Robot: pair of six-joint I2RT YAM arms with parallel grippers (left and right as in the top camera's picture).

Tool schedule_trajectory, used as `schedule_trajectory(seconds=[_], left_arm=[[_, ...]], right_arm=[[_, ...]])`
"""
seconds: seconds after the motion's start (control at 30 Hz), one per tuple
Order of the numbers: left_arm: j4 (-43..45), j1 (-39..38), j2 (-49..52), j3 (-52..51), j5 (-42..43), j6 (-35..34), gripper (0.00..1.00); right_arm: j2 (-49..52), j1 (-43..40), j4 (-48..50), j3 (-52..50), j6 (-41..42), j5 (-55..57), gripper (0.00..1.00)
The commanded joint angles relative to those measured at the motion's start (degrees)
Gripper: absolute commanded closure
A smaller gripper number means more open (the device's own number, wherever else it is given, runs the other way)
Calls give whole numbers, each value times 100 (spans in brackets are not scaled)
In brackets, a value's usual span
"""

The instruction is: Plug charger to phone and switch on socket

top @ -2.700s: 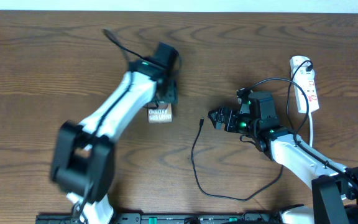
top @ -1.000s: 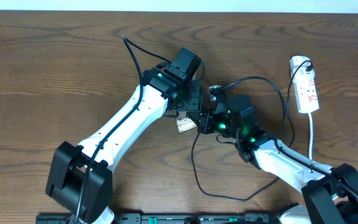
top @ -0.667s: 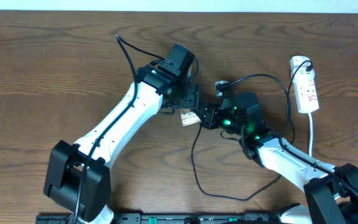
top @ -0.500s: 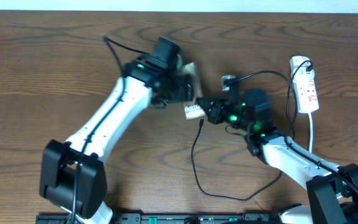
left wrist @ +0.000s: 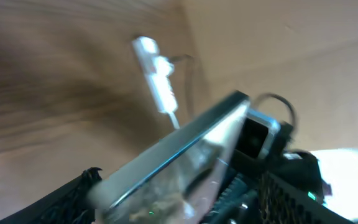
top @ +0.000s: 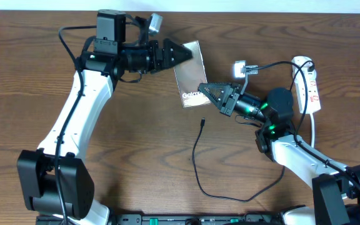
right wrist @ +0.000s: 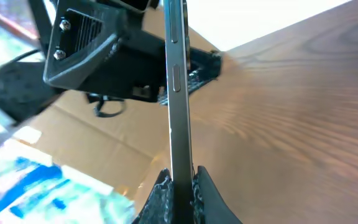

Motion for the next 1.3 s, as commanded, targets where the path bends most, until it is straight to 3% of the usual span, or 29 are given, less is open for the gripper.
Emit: schedule_trajectory(seconds=[0.0, 0.27, 0.5, 0.57, 0.73, 0.97, 1.1, 1.17, 1.27], left_arm=[[46, -216, -111, 39, 828, 79, 22], [544, -699, -111, 39, 1180, 46, 38], [1401, -734, -111, 39, 1274, -675, 46], [1414, -752, -111, 39, 1274, -697, 48], [1403, -824, -111, 37, 1276, -697, 70], [1384, -1010, -105, 31, 1274, -693, 73], [1370, -1126, -105, 31, 1272, -691, 81], [1368, -1185, -103, 31, 1272, -621, 92], [1364, -1207, -94, 20, 1270, -448, 92]], right_arm=[[-92, -20, 225, 136, 481, -155, 99], [-92, -20, 232, 136, 520, 13, 99], [-92, -7, 232, 136, 518, 33, 99], [-92, 2, 234, 136, 518, 59, 99], [-92, 2, 238, 136, 520, 107, 99], [-92, 0, 431, 136, 625, 188, 99], [-92, 0, 470, 136, 625, 188, 99], [-92, 0, 468, 136, 623, 190, 99], [-92, -9, 466, 136, 599, 184, 99]])
